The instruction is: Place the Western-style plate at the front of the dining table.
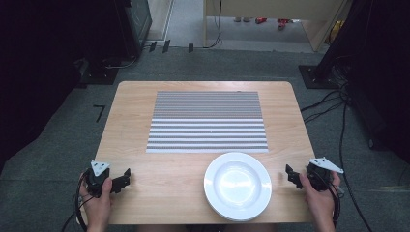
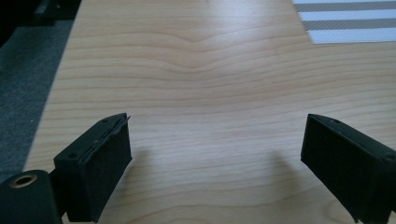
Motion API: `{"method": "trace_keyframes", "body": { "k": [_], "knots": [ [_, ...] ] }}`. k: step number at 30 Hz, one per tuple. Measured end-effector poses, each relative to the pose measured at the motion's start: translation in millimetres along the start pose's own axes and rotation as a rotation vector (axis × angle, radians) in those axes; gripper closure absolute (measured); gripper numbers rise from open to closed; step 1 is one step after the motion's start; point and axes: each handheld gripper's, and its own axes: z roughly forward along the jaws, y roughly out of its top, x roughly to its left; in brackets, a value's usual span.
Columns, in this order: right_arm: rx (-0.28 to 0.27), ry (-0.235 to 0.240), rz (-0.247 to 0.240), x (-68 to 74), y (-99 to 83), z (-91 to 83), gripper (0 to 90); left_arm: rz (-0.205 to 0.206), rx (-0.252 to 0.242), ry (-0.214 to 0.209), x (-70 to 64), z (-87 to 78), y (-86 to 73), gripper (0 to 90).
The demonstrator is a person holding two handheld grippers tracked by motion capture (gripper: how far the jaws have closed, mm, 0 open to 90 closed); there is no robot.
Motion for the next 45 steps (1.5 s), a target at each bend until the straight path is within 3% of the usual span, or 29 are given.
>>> {"method": "trace_keyframes", "body": {
  "k": [6,18,27,45],
  "knots": [
    [-0.003,0.02,-0.014,7.9,1.4,-2.3,7.4,0.054,-0.013,-0.042,-25.1,-3.2,2.8,8.4],
    [-0.014,0.047,-0.021,18.4,3.0,-7.4,7.5,0.068,-0.028,-0.109,-50.9,-8.2,5.6,8.4],
    [-0.021,0.081,-0.043,31.9,3.9,-11.3,7.5,0.098,-0.03,-0.181,-79.0,-9.6,5.2,8.5],
    [-0.018,0.123,-0.067,47.2,2.9,-12.7,7.6,0.121,-0.023,-0.255,-108.5,-9.8,5.0,8.5]
  ]
}}
